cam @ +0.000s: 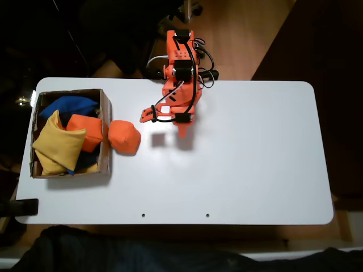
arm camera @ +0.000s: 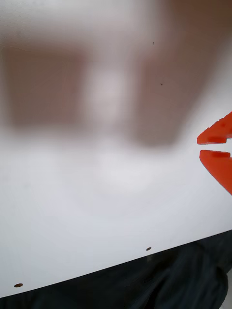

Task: Grasp a bag and put it in the box.

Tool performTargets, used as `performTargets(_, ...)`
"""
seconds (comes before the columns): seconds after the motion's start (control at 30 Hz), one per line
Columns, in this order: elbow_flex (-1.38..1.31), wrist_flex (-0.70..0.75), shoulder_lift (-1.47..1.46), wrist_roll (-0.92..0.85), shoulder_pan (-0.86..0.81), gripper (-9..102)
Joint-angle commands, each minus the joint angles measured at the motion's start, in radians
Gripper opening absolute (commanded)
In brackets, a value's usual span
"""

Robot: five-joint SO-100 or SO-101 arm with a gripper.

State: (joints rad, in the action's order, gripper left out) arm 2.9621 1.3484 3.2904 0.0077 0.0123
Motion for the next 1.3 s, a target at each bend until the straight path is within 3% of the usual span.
performTargets(0.0, -0.032, 0.003, 0.005, -0.005, 0.005, 0)
performTargets(0.27, -0.032, 0.003, 0.005, -0.011, 0.011, 1)
performTargets(0.37, -0.032, 0.003, 0.005, -0.028, 0.028, 6)
performTargets(1.27, -0.179, -0.017, -0.015, -0.009, -0.017, 6)
